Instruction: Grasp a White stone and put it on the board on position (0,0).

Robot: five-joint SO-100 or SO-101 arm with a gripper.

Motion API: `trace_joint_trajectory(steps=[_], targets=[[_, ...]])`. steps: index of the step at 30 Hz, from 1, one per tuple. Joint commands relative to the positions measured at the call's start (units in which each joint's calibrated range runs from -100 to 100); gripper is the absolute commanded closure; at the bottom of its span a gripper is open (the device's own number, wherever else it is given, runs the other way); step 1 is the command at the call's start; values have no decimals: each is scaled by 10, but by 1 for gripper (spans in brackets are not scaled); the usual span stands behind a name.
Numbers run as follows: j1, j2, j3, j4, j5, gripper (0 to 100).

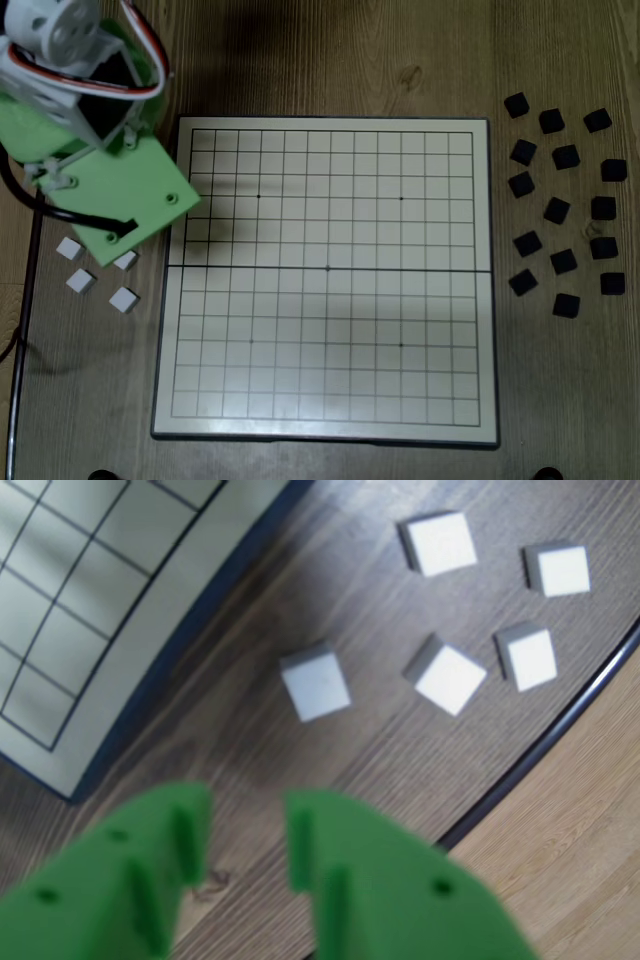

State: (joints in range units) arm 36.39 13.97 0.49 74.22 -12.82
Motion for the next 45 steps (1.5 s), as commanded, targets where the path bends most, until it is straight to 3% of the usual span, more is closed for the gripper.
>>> trace_joint_trajectory(steps=[1,11,16,27,37,45], targets=[[10,-10,-10,-16,-10,94],[62,-8,3,10,-118,94],[83,-21,12,13,-126,94],[129,-28,54,1,-76,94],[89,-4,62,-32,-17,94],[66,15,82,-70,-5,94]])
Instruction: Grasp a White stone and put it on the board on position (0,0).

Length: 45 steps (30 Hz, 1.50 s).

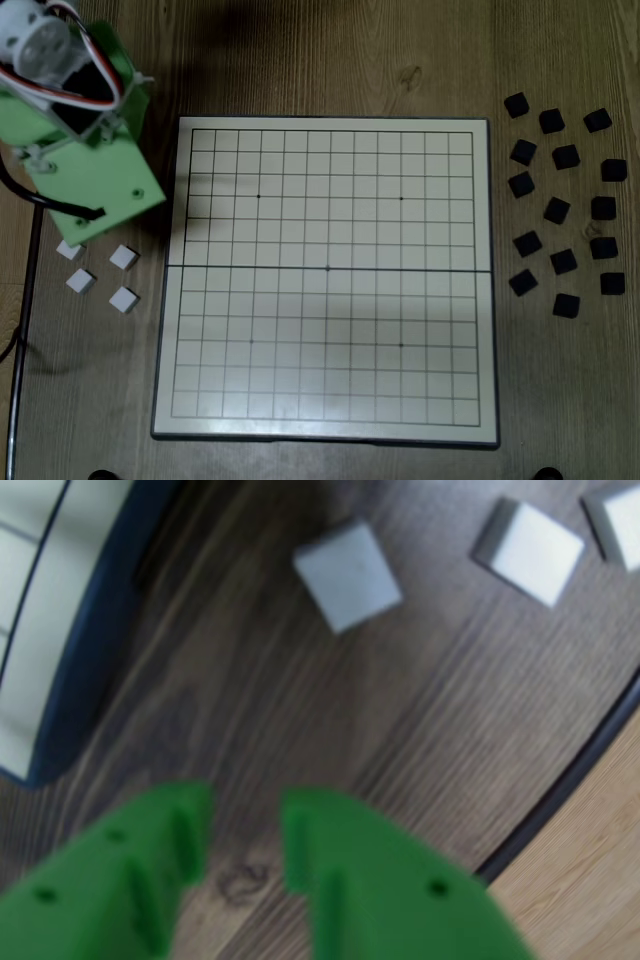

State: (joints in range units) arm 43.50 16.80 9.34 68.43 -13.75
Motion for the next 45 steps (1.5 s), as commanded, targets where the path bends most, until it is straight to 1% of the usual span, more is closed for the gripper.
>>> trace_joint_trajectory(steps=[1,10,25,36,45], targets=[[-7,-11,-6,-14,4,94],[-21,8,-7,-45,1,94],[-35,40,-35,-58,3,92],[-35,29,-57,-65,12,90],[-44,21,-64,-67,6,87]])
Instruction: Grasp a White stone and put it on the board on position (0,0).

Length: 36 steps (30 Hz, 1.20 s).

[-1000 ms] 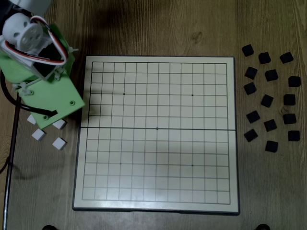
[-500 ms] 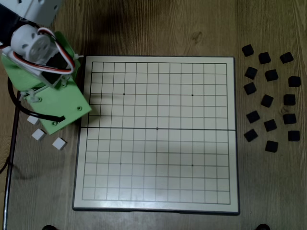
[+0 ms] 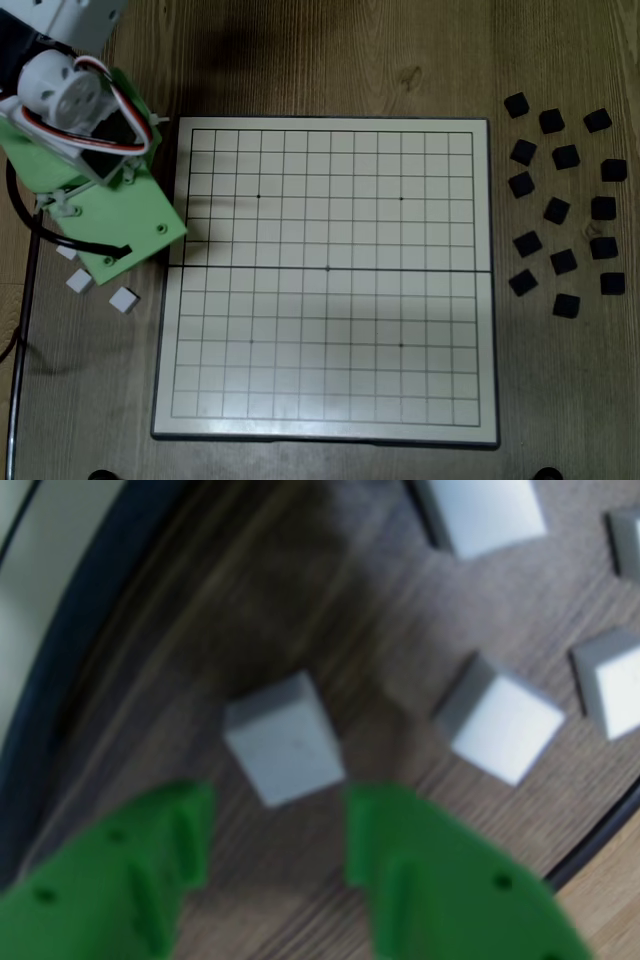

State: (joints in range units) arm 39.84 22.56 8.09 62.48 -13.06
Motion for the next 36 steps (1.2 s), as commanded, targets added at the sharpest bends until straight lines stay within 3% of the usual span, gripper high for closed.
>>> trace_joint_trajectory(steps=[1,36], targets=[[-7,-35,-51,-8,-1,88],[-3,-5,-30,-19,34,88]])
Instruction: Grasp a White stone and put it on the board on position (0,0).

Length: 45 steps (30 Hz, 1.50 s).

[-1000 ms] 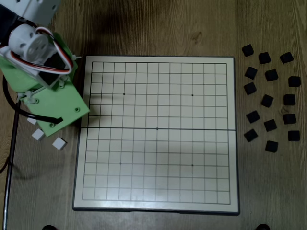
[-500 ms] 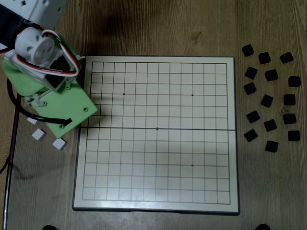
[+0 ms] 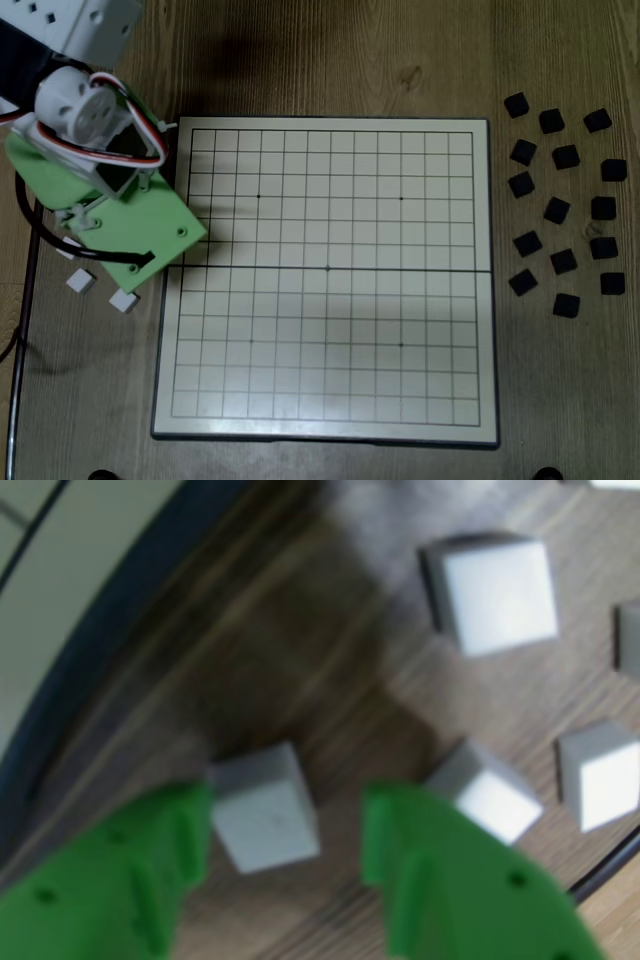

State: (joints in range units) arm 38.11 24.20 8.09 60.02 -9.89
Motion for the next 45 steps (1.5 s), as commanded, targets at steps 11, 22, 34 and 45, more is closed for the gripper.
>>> trace_joint_trajectory(steps=[11,22,34,45], targets=[[18,-31,-7,8,2,88],[-6,-62,-12,38,4,86],[-7,-80,-13,38,31,86],[4,-67,4,24,45,86]])
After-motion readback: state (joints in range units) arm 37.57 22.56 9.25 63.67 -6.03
